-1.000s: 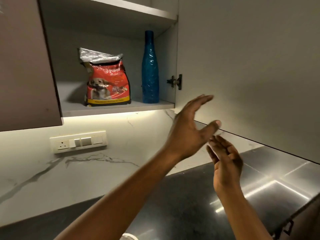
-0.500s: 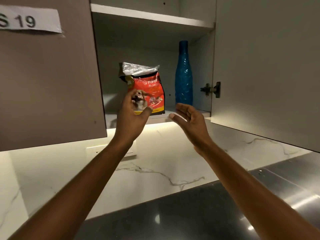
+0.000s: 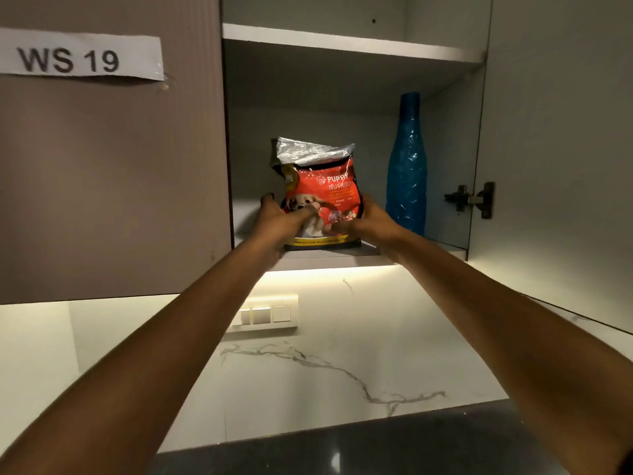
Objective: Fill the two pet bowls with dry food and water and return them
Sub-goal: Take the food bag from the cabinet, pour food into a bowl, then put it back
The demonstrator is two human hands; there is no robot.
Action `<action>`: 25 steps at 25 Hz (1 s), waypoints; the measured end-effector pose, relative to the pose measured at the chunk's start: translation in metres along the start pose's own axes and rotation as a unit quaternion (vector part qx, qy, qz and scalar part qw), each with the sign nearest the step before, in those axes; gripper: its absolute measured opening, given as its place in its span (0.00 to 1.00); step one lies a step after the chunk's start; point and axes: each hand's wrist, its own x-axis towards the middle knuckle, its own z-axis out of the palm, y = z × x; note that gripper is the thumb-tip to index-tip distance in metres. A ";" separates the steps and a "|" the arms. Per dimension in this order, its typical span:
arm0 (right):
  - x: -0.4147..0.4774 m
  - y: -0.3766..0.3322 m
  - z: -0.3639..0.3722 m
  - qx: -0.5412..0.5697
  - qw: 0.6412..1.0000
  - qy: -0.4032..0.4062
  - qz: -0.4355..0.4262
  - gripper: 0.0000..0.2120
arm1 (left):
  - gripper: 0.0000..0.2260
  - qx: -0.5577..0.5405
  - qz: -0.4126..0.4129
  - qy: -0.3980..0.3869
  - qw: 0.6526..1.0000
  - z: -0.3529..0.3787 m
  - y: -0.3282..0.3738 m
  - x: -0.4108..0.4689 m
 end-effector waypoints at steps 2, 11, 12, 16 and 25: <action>0.011 0.007 -0.006 0.016 0.999 -0.026 0.021 0.37 | 0.37 -0.012 0.001 -0.024 1.000 0.007 0.001 0.005; -0.022 -0.003 -0.016 0.038 0.996 -0.064 -0.047 0.34 | 0.26 0.013 0.069 -0.014 0.997 -0.001 0.005 -0.032; -0.031 -0.007 -0.016 0.044 0.995 -0.067 -0.054 0.35 | 0.25 0.018 0.083 -0.015 0.996 -0.005 0.006 -0.041; -0.071 -0.019 -0.013 0.034 0.994 -0.063 -0.088 0.46 | 0.24 0.044 0.134 -0.015 0.990 -0.020 0.013 -0.092; -0.200 0.011 0.050 0.037 0.995 -0.077 -0.060 0.27 | 0.20 0.032 0.103 -0.001 0.994 -0.062 -0.069 -0.209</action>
